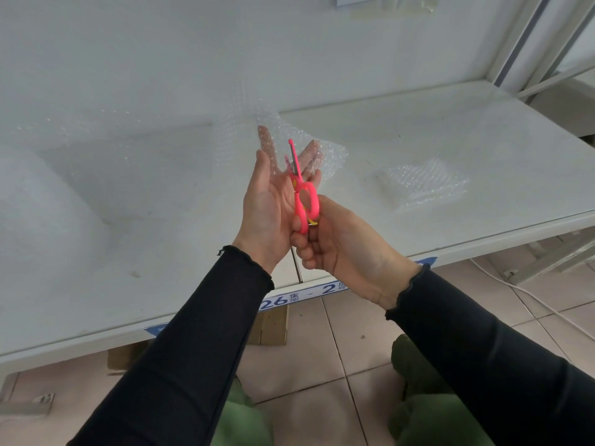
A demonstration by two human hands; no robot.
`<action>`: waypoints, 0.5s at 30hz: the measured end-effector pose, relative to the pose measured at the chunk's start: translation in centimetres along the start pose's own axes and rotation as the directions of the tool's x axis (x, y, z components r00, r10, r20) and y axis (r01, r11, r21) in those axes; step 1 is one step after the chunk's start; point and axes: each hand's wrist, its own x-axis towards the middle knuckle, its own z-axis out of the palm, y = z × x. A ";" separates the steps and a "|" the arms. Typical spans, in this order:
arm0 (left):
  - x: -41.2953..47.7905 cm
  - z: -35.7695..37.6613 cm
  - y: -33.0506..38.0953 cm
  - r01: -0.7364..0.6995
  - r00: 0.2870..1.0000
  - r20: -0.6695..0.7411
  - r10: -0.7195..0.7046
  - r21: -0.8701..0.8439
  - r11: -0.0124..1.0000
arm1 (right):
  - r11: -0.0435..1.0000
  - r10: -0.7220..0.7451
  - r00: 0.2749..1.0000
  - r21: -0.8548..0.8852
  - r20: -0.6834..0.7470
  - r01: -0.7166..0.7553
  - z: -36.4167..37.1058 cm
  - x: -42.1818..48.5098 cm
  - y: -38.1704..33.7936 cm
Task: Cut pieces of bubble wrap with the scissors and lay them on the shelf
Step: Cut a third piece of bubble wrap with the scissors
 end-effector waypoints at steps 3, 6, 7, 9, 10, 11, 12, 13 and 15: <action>-0.3 0.3 0.3 -0.007 1.000 0.027 0.008 -0.008 1.000 | 1.000 0.002 1.000 -0.001 -0.013 -0.002 0.0 0.1 0.0; 0.0 0.1 0.0 -0.005 1.000 0.008 0.005 -0.033 0.999 | 1.000 -0.003 1.000 0.014 -0.019 0.003 0.1 0.1 0.1; 0.1 0.0 0.0 -0.008 1.000 0.009 0.008 -0.028 1.000 | 1.000 -0.008 1.000 0.017 -0.022 0.008 0.1 0.1 0.2; 0.2 -0.1 -0.1 -0.010 1.000 -0.010 0.010 -0.010 1.000 | 1.000 -0.019 0.999 0.018 -0.029 0.019 0.2 0.1 0.2; 0.3 -0.2 -0.2 -0.014 1.000 -0.019 0.014 -0.016 1.000 | 1.000 -0.024 0.999 0.018 -0.033 0.025 0.2 0.0 0.2; 0.4 -0.3 -0.3 -0.020 0.999 -0.028 0.019 -0.031 0.999 | 0.999 -0.029 0.999 0.019 -0.037 0.030 0.3 0.0 0.2; 0.5 -0.3 -0.3 -0.027 0.999 -0.038 0.025 -0.047 0.999 | 0.999 -0.034 0.999 0.018 -0.042 0.035 0.3 0.0 0.3; 0.6 -0.5 -0.5 -0.035 0.999 -0.043 0.032 -0.067 0.997 | 0.999 -0.038 0.998 0.017 -0.048 0.039 0.3 0.0 0.3; 1.0 -0.8 -0.7 -0.043 0.998 -0.049 0.038 -0.108 0.993 | 0.999 -0.041 0.997 0.021 -0.063 0.042 0.5 -0.1 0.4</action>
